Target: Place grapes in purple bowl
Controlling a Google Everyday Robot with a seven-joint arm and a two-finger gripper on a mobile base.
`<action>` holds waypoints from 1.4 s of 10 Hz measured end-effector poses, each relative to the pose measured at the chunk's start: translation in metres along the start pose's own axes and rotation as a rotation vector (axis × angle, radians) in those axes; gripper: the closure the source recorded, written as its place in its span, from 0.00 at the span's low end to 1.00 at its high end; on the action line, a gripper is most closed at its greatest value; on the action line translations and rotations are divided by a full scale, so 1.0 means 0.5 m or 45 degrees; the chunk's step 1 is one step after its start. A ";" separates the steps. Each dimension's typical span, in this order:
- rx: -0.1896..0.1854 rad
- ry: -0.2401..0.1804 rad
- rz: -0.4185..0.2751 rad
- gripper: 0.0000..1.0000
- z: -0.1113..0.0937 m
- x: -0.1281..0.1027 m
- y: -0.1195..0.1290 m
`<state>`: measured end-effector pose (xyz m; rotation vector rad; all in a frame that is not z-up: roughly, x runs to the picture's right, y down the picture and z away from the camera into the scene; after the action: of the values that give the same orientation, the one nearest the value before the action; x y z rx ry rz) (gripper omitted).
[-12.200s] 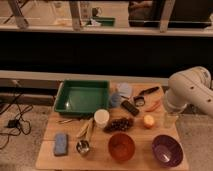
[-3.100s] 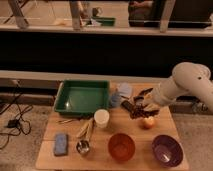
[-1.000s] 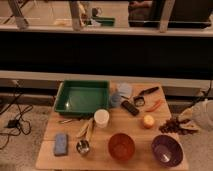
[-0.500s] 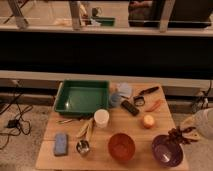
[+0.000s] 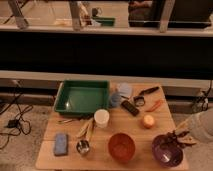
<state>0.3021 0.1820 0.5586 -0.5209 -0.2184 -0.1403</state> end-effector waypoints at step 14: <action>-0.255 0.077 -0.169 0.97 0.128 -0.094 -0.021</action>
<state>0.2440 0.2090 0.6061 -0.7009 -0.1804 -0.3092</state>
